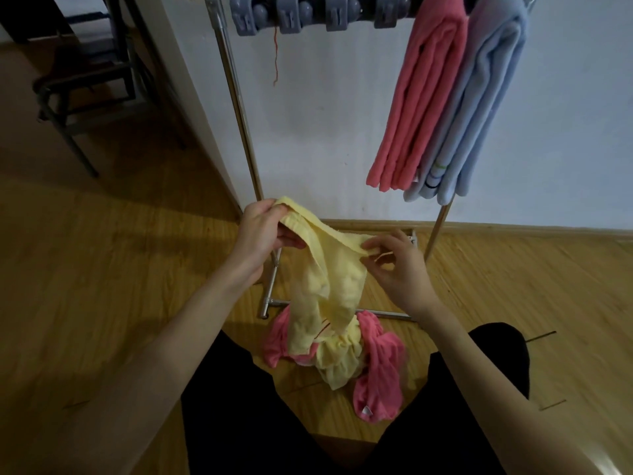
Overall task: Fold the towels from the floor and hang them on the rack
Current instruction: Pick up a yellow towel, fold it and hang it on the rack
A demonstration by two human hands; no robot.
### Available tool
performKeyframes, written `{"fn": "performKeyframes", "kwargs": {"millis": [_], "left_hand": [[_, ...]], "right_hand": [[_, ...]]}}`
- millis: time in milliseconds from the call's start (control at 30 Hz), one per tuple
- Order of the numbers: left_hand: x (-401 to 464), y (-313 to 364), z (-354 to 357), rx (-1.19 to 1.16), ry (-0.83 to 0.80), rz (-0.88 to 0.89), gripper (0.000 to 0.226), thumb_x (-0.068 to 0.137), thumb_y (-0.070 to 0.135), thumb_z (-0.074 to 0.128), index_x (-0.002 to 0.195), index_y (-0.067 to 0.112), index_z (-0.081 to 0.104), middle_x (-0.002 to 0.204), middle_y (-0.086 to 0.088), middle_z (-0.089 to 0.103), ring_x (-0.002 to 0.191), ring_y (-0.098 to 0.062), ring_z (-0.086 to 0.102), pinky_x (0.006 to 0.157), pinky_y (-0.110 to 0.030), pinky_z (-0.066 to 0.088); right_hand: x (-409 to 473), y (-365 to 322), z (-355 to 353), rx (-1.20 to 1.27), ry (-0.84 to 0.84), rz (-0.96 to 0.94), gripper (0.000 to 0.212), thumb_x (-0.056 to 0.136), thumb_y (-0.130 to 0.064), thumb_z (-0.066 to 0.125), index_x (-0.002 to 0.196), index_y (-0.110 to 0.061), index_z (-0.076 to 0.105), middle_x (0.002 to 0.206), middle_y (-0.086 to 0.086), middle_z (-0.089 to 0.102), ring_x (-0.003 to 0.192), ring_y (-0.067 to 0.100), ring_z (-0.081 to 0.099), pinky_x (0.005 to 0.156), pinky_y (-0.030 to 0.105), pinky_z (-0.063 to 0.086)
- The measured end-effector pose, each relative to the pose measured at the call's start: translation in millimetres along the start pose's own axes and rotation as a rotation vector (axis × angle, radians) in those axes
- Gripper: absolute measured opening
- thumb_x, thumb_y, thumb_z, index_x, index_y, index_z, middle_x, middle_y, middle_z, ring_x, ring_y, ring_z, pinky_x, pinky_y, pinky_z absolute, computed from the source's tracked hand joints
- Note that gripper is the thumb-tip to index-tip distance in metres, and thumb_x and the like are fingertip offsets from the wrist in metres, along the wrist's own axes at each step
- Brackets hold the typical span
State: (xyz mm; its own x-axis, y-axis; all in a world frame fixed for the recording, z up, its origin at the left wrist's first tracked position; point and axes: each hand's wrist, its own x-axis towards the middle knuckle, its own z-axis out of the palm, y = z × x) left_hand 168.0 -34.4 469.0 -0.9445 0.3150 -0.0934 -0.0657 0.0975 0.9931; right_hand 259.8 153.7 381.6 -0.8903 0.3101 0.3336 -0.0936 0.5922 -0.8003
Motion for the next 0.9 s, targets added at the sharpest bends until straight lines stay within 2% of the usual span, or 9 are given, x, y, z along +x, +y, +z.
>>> {"fn": "performKeyframes", "kwargs": {"millis": [67, 133, 200, 300, 400, 500, 567, 700, 900], "left_hand": [[0.8, 1.1, 1.0, 0.007, 0.000, 0.005, 0.027, 0.100, 0.008, 0.038, 0.084, 0.005, 0.059, 0.075, -0.011, 0.064, 0.061, -0.015, 0.066, 0.058, -0.031, 0.057], [1.2, 2.4, 2.7, 0.009, 0.001, 0.008, 0.027, 0.100, 0.008, 0.039, 0.083, 0.005, 0.059, 0.074, -0.011, 0.063, 0.060, -0.015, 0.066, 0.057, -0.030, 0.057], [2.0, 4.2, 4.5, 0.008, 0.003, 0.008, 0.027, 0.100, 0.008, 0.039, 0.082, 0.006, 0.059, 0.073, -0.011, 0.063, 0.060, -0.016, 0.066, 0.056, -0.030, 0.057], [3.3, 7.0, 6.4, 0.012, -0.002, 0.017, 0.027, 0.100, 0.008, 0.039, 0.080, 0.006, 0.058, 0.072, -0.010, 0.062, 0.059, -0.015, 0.066, 0.056, -0.030, 0.057], [4.4, 8.0, 8.6, 0.011, -0.008, 0.024, 0.028, 0.099, 0.007, 0.039, 0.079, 0.005, 0.058, 0.070, -0.011, 0.062, 0.058, -0.016, 0.065, 0.055, -0.030, 0.057], [5.4, 7.0, 10.1, 0.012, -0.012, 0.024, 0.027, 0.099, 0.007, 0.039, 0.081, 0.004, 0.058, 0.072, -0.012, 0.063, 0.060, -0.017, 0.066, 0.056, -0.031, 0.057], [5.9, 5.3, 10.9, 0.018, -0.024, 0.021, 0.026, 0.099, 0.008, 0.039, 0.083, 0.004, 0.059, 0.076, -0.014, 0.063, 0.065, -0.020, 0.067, 0.057, -0.032, 0.057], [3.2, 4.4, 14.3, 0.030, -0.040, 0.024, 0.027, 0.100, 0.009, 0.038, 0.084, 0.006, 0.060, 0.077, -0.012, 0.064, 0.070, -0.022, 0.067, 0.060, -0.032, 0.058], [1.9, 8.8, 18.1, 0.024, -0.043, 0.047, 0.028, 0.100, 0.009, 0.038, 0.082, 0.007, 0.059, 0.074, -0.009, 0.063, 0.062, -0.015, 0.067, 0.057, -0.029, 0.057]], "right_hand": [[-1.2, 5.2, 2.3, -0.108, 0.051, -0.080, 0.013, 0.082, -0.001, 0.070, 0.094, -0.006, 0.070, 0.093, 0.004, 0.056, 0.071, 0.008, 0.055, 0.067, 0.016, 0.049], [-1.5, 11.1, 3.4, -0.221, 0.102, -0.151, 0.009, 0.085, -0.008, 0.070, 0.093, -0.006, 0.072, 0.098, 0.007, 0.054, 0.076, 0.011, 0.052, 0.066, 0.026, 0.050], [-1.9, 14.2, 3.0, -0.307, 0.151, -0.227, 0.013, 0.088, -0.015, 0.066, 0.093, -0.005, 0.072, 0.100, 0.011, 0.054, 0.082, 0.011, 0.048, 0.062, 0.032, 0.050], [-6.6, 12.3, 1.8, -0.271, 0.186, -0.341, 0.021, 0.095, -0.017, 0.051, 0.102, -0.003, 0.065, 0.092, 0.010, 0.056, 0.074, 0.013, 0.050, 0.056, 0.034, 0.049], [-16.6, 13.0, 3.0, -0.273, 0.148, -0.402, 0.013, 0.096, -0.012, 0.044, 0.108, -0.010, 0.049, 0.092, 0.011, 0.055, 0.069, 0.019, 0.052, 0.048, 0.034, 0.047], [-23.1, 21.6, 9.4, -0.364, 0.002, -0.497, 0.015, 0.094, -0.006, 0.044, 0.106, -0.007, 0.054, 0.093, 0.011, 0.052, 0.061, 0.024, 0.052, 0.040, 0.037, 0.046], [-21.6, 24.2, 14.4, -0.314, -0.082, -0.468, 0.015, 0.094, -0.005, 0.048, 0.103, -0.004, 0.061, 0.092, 0.007, 0.052, 0.062, 0.021, 0.052, 0.044, 0.035, 0.046], [-17.9, 18.9, 20.5, -0.080, -0.173, -0.278, 0.016, 0.090, 0.000, 0.056, 0.099, -0.007, 0.068, 0.090, -0.003, 0.051, 0.070, 0.004, 0.049, 0.061, 0.016, 0.041], [-17.2, -2.5, 17.3, 0.142, -0.240, -0.128, 0.027, 0.075, -0.014, 0.054, 0.097, -0.007, 0.068, 0.088, 0.000, 0.055, 0.069, 0.015, 0.055, 0.060, 0.021, 0.047]]}}
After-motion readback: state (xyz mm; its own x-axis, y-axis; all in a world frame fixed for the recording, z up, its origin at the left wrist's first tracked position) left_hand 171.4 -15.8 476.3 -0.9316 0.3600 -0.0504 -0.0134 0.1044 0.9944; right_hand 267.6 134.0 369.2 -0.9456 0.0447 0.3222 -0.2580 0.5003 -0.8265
